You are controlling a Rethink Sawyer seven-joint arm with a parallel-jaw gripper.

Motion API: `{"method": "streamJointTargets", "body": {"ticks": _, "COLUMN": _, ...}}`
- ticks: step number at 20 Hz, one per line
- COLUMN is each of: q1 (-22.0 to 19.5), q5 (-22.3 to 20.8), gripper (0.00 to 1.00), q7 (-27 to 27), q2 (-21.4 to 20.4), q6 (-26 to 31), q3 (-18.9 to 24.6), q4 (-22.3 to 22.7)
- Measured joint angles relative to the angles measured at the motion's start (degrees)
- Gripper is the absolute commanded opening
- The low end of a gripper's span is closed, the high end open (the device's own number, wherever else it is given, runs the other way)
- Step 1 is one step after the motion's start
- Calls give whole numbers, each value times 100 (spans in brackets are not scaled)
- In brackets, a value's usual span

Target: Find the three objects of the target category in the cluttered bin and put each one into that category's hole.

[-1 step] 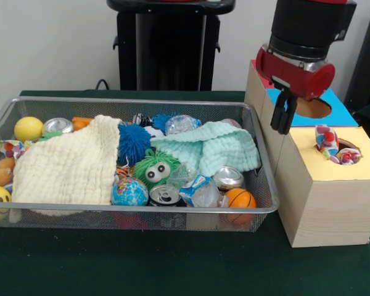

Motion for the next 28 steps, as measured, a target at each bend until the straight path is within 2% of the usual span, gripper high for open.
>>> {"method": "streamJointTargets", "body": {"ticks": 8, "q1": 240, "q5": 0, "gripper": 0, "q7": 0, "q2": 157, "q6": 0, "q3": 0, "q4": -40}}
{"method": "streamJointTargets", "body": {"ticks": 20, "q1": 288, "q5": 1, "gripper": 0, "q7": 0, "q2": 197, "q6": 13, "q3": -71, "q4": -181}}
{"method": "streamJointTargets", "body": {"ticks": 28, "q1": 324, "q5": 16, "gripper": 0, "q7": 25, "q2": 559, "q6": 92, "q3": -182, "q4": -619}}
